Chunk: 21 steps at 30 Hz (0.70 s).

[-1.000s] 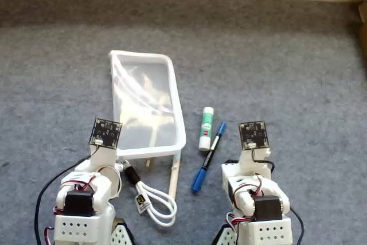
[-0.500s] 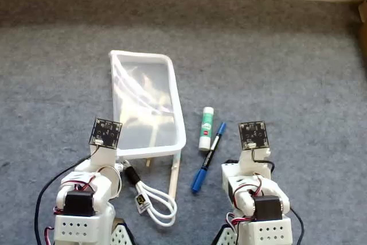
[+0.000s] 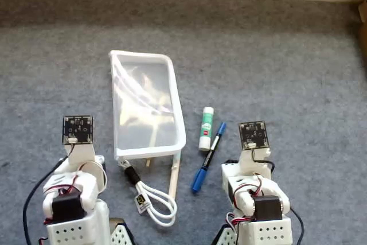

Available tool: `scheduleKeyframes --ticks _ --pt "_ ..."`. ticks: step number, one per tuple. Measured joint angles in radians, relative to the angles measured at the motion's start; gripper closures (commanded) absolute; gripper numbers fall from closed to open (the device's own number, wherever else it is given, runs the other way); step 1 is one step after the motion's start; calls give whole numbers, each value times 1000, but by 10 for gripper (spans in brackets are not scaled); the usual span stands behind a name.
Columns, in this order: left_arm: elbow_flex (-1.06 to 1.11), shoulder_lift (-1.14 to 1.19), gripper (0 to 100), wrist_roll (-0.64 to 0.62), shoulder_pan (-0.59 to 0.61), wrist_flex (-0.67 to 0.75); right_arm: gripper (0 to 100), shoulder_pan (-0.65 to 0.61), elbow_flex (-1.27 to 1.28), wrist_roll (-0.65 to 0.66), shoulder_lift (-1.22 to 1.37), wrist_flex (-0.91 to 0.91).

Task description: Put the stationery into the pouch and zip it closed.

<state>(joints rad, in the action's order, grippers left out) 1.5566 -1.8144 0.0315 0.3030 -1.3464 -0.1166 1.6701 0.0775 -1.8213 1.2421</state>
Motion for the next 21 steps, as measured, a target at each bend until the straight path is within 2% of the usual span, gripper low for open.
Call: scheduleKeyframes --ticks 3,8,12,15,18,21 --pt "-31 0 986 18 2 0 993 0 0 0 0 0" --pt "-54 -2 986 149 37 0 989 0 0 2 0 -2" --pt "-57 0 986 157 149 18 984 3 -23 12 0 -31" --pt "-57 -2 986 157 224 29 982 0 -71 121 0 -49" --pt "-57 -2 986 157 242 32 982 -5 -144 173 0 -60" --pt "-57 -2 986 157 244 32 982 -64 -218 178 -5 -60"
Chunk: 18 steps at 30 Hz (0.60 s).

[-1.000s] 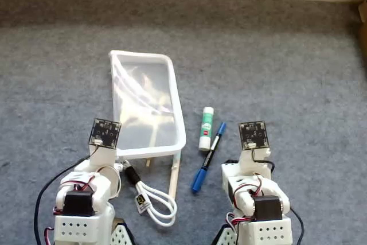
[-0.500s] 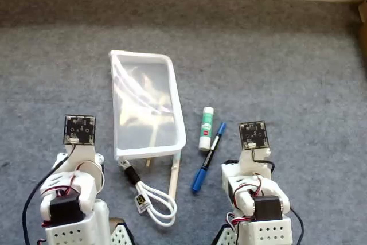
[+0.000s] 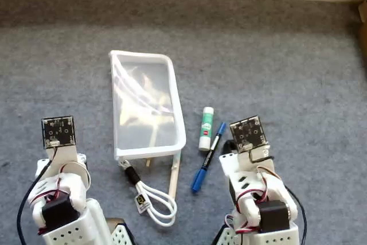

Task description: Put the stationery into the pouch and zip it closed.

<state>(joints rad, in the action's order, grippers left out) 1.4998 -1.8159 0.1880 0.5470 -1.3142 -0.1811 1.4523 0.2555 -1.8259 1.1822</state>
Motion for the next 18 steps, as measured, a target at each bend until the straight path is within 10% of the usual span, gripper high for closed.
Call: scheduleKeyframes --ticks 18 --pt "0 0 986 5 57 46 915 -460 -451 -98 632 -3"
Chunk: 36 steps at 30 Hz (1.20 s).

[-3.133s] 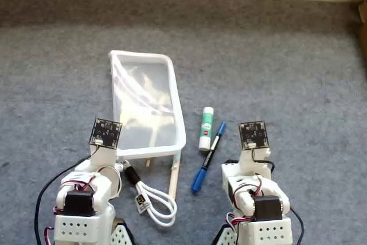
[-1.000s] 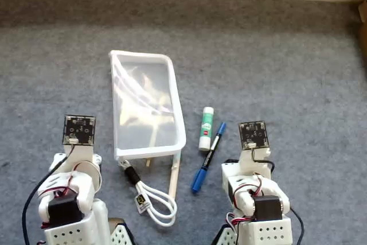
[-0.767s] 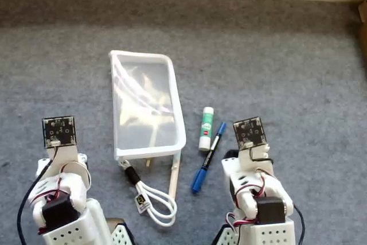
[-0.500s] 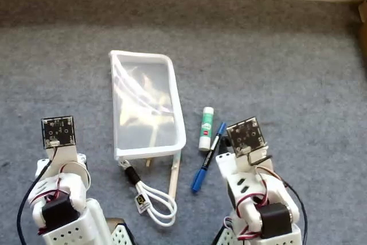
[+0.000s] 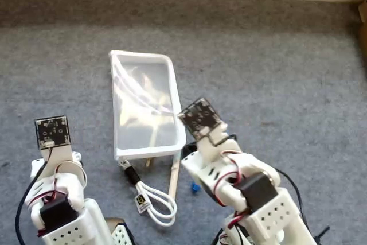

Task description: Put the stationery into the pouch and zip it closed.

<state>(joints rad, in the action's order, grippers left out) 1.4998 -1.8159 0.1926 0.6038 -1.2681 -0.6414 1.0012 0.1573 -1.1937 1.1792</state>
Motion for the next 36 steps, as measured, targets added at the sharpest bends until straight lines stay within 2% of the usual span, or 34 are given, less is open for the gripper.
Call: scheduleKeyframes --ticks 3,10,15,18,20,25,30,36 --pt "0 0 985 0 40 0 866 -92 -32 -48 75 0" --pt "0 2 982 0 61 0 861 -273 -60 -130 135 -75" --pt "-3 2 849 0 61 0 860 -394 -60 -137 222 -157" --pt "-3 2 744 0 72 0 860 -422 -60 -140 299 -224" --pt "-3 0 715 -23 84 0 860 -440 -60 -158 358 -269" --pt "-3 0 726 -100 104 0 860 -480 -60 -167 499 -364" --pt "-3 0 726 -107 124 0 860 -485 -80 -173 612 -414" --pt "-3 0 726 -110 124 0 860 -488 -176 -253 763 -422"
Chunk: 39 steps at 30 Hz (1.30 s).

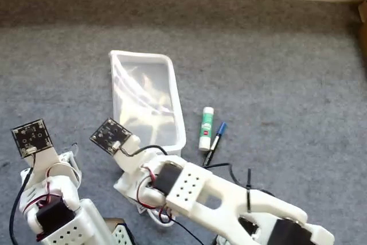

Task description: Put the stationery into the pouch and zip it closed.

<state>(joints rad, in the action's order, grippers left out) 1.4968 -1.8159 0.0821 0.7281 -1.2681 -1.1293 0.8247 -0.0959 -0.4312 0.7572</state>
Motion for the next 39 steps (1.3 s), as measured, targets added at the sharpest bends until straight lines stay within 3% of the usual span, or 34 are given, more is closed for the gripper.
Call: scheduleKeyframes --ticks 21,24,28,39 --pt "0 0 726 0 0 0 865 0 -167 -11 405 -3" --pt "0 0 726 0 0 0 884 0 -181 -11 427 -3" --pt "0 0 726 0 0 0 998 0 -186 -11 428 -3" --pt "0 3 726 0 -29 0 993 40 -186 -11 310 34"
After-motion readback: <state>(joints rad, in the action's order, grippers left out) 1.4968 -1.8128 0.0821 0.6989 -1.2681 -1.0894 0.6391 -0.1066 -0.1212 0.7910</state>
